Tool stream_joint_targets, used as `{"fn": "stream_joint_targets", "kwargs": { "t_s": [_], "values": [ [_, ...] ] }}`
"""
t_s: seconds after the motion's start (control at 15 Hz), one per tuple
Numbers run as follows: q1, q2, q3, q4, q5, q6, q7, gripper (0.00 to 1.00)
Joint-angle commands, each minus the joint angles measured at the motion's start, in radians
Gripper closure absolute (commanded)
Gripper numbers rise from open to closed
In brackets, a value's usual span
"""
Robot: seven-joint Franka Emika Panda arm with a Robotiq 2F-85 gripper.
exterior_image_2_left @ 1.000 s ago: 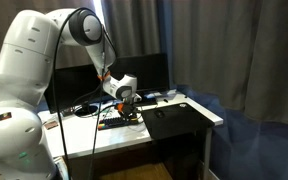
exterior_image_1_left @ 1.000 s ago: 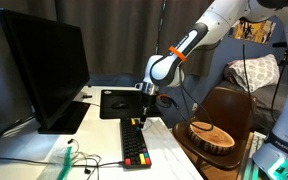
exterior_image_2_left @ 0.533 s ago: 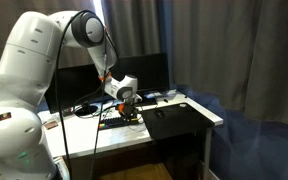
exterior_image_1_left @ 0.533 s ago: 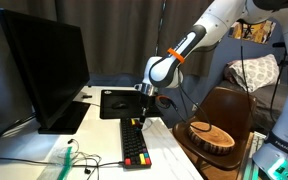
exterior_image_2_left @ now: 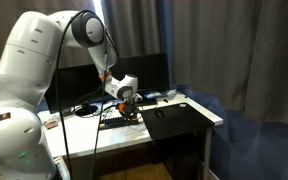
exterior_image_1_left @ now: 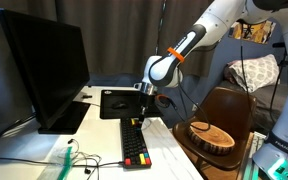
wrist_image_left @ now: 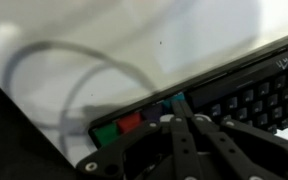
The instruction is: Press a key on the keyboard
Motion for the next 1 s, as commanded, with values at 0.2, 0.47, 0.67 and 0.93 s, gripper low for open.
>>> {"fn": "stream_joint_targets", "kwargs": {
  "t_s": [0.2,0.47,0.67,0.93],
  "values": [
    [-0.063,-0.228,0.059,-0.122,0.011,-0.031,-0.012,1.0],
    [-0.061,-0.412,0.069,-0.223,0.088,-0.081,-0.038,0.6],
    [-0.015,-0.566,0.033,-0.3,0.152,-0.148,-0.037,0.4],
    [0.067,-0.773,-0.063,-0.405,0.154,-0.239,-0.035,0.12]
  ]
}}
